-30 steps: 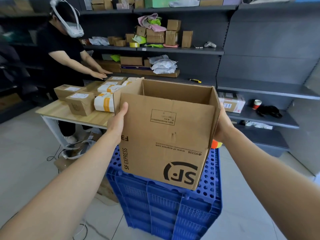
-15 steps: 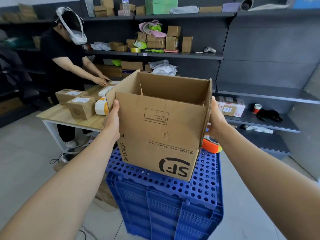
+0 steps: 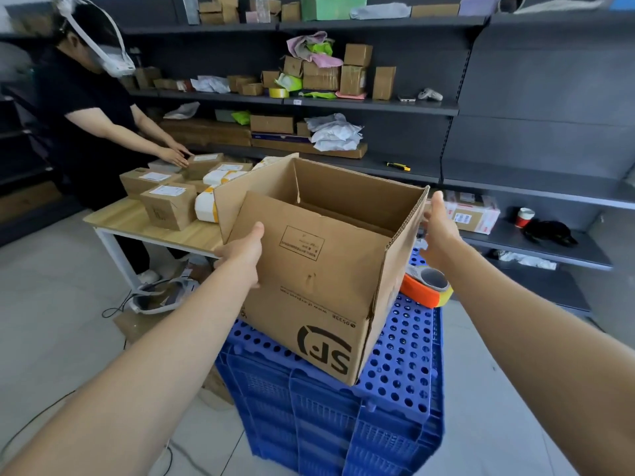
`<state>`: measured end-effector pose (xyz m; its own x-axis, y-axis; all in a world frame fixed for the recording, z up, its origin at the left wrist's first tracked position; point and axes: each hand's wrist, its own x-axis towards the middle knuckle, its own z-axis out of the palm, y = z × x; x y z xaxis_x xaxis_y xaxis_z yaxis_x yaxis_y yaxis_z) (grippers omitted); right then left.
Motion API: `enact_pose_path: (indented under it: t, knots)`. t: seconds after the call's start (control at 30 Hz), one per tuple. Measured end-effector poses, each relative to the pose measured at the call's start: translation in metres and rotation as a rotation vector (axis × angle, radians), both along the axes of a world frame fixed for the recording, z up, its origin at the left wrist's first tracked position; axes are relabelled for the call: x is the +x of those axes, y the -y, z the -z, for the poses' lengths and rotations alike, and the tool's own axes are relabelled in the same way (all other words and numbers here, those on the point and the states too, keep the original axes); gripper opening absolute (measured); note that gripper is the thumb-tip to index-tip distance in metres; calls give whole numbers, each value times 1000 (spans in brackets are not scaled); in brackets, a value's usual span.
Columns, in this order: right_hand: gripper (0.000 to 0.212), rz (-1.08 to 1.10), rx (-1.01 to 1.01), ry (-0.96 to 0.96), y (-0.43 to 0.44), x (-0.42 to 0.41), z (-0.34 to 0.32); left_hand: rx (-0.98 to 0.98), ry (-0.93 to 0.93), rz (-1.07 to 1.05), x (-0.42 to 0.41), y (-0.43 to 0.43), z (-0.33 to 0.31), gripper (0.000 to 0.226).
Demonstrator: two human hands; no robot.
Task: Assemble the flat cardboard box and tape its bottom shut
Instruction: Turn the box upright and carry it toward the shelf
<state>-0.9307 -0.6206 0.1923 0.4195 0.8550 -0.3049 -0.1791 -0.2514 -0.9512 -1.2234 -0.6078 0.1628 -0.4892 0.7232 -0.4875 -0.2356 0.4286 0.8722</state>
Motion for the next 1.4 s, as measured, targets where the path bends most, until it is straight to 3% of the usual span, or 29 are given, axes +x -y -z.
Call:
enact_pose_path:
  t: [0.17,0.23,0.37,0.43,0.5,0.6,0.67,0.73,0.83,1.07,1.17,1.3,1.4]
  knots:
    - [96,-20,4,27,-13,13,3,157,16,15,7,5,-3,96]
    - [93,1,-23,78,-11,16,2,246,31,113,9,3,-8,93]
    - [92,-59,-31,78,-14,29,4,159,-29,426,26,6,-29,137]
    - [100,-190,-51,37,-15,33,-5,61,-124,511,38,8,-42,145]
    - [97,-395,-68,18,-15,37,-16,-11,-179,562,50,13,-49,130]
    - [63,-587,-57,56,-14,40,-30,-81,-251,581,60,22,-50,102]
    - [55,-632,-74,108,-15,40,-34,-53,-244,584,59,28,-55,62]
    - [61,-673,-109,140,-14,40,-41,10,-213,583,54,32,-64,36]
    - [78,-766,-168,200,-12,39,-51,106,-177,546,43,36,-73,19]
    - [57,-824,-326,429,-8,27,-67,197,-227,530,31,40,-84,13]
    - [41,-757,-323,503,-6,23,-68,204,-243,506,31,41,-82,12]
    - [34,-616,-285,545,-6,23,-73,191,-304,513,38,42,-80,20]
    - [27,-553,-280,520,-4,24,-73,220,-313,475,35,40,-84,13]
